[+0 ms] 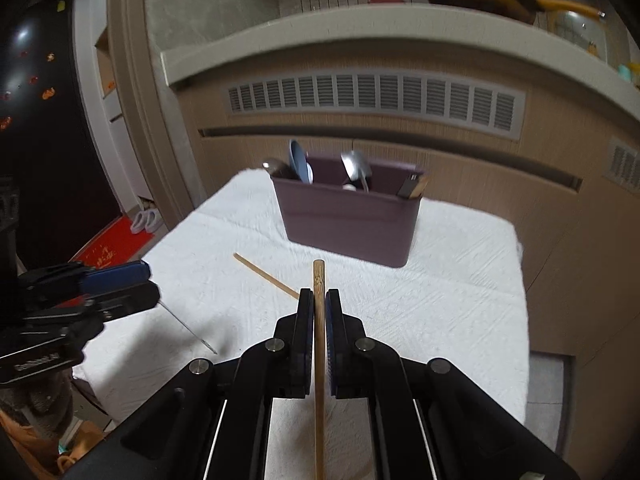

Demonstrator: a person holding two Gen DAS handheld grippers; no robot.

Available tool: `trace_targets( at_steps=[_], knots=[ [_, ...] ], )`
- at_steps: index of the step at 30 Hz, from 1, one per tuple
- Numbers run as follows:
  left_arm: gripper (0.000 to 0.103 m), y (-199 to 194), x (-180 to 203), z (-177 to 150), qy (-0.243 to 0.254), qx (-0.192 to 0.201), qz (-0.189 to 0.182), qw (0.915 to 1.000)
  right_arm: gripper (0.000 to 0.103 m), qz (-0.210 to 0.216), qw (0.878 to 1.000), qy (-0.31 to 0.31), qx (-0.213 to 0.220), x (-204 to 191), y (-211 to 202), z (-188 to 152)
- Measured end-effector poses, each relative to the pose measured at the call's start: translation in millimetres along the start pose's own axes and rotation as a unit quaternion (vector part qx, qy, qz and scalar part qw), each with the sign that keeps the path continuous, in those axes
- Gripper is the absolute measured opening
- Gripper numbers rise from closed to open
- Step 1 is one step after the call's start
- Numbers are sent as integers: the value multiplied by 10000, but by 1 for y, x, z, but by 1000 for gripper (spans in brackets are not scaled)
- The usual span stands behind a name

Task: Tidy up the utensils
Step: 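Lift the spoon and chopstick up over the caddy with both grippers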

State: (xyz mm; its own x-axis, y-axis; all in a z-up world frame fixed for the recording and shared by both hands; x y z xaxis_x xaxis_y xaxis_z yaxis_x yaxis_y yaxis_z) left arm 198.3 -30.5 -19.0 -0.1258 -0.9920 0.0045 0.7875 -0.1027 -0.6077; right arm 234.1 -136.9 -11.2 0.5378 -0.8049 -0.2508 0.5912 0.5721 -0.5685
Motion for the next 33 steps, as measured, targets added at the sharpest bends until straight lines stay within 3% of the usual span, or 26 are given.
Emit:
trace_targets(
  at_steps=[11,14,20,26,29,33],
  knots=[
    [29,-35,14,39,173,519,146,9984,6,-107,9959,-378,818,-20,-57,39],
    [29,-47,16,75,254,837,169,9960,6,-186,9934,-481,1023,-21,-67,66],
    [29,-63,16,169,323,1602,254,9862,6,-500,9809,-791,1706,-24,-100,158],
    [29,-34,8,229,266,1964,198,9800,6,-726,9679,-1022,2177,-19,-105,222],
    [29,0,3,242,219,1856,180,9822,6,-886,9642,-1073,2259,-4,-89,238],
    [29,47,2,242,134,1501,46,9886,6,-971,9684,-886,2119,27,-51,244]
  ],
)
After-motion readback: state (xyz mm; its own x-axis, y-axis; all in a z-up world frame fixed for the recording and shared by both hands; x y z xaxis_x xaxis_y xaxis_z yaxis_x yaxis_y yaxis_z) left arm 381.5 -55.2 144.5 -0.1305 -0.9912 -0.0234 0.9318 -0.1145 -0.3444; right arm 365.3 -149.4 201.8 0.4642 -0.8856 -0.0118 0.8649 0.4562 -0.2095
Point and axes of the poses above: each gripper's, at about its wrist camera, not at the fingertips, and y roughly the way its jaws point, x to its right, z to its top, the point moved 10 cm from there along y, roughly the way its jaws point, and after that the axes turned 15 degrees about z, right-handed, at the moved point
